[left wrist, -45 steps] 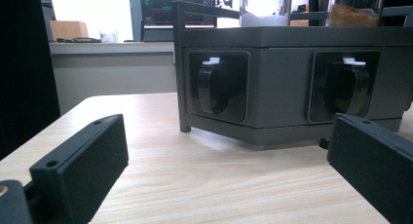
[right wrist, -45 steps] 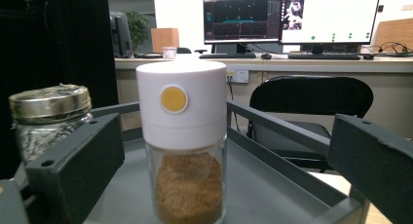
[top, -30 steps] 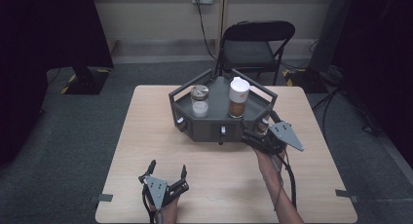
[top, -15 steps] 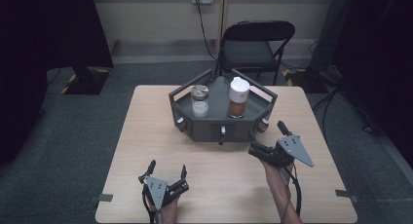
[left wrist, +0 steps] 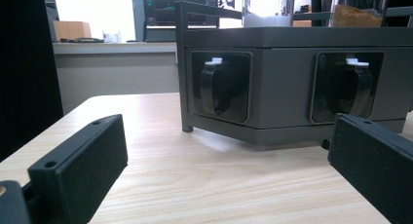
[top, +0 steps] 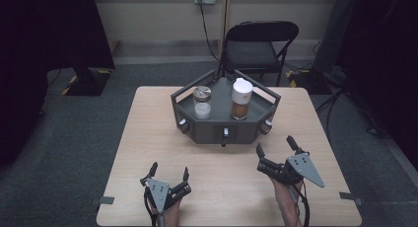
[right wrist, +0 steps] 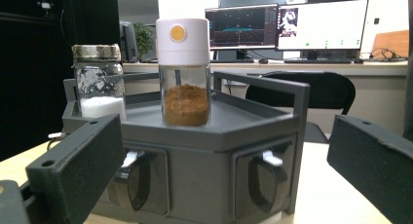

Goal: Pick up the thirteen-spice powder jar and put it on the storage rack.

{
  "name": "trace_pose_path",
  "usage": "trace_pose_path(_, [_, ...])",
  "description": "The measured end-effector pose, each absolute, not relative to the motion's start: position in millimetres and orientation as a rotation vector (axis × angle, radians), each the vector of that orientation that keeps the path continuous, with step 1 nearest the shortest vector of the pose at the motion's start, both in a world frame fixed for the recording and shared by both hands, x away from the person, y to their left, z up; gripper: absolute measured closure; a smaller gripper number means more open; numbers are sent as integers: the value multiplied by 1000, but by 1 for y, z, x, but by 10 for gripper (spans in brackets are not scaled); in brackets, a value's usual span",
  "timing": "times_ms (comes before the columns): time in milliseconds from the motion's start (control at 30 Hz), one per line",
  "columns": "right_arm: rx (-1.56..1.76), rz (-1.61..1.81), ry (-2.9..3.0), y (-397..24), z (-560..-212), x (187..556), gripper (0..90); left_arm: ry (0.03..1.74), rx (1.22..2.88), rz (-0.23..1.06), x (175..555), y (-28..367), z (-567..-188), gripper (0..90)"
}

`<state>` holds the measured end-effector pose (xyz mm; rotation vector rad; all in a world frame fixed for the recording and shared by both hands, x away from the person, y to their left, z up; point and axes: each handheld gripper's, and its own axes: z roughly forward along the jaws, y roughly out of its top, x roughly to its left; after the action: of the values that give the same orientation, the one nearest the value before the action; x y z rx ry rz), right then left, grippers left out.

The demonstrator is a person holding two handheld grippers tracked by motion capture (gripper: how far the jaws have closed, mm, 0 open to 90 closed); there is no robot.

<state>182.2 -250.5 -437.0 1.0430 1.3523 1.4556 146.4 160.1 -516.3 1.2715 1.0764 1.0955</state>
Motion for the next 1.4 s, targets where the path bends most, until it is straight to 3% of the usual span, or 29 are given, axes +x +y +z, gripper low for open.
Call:
trace_pose_path(667, [1121, 1411, 1348, -254, -472, 153, 0, 1079, 1270, 1096, 146, 160, -516, 2])
trace_pose_path(1400, [1141, 1346, 1351, -246, -502, 154, 0, 1080, 1264, 1096, 146, 160, -517, 2])
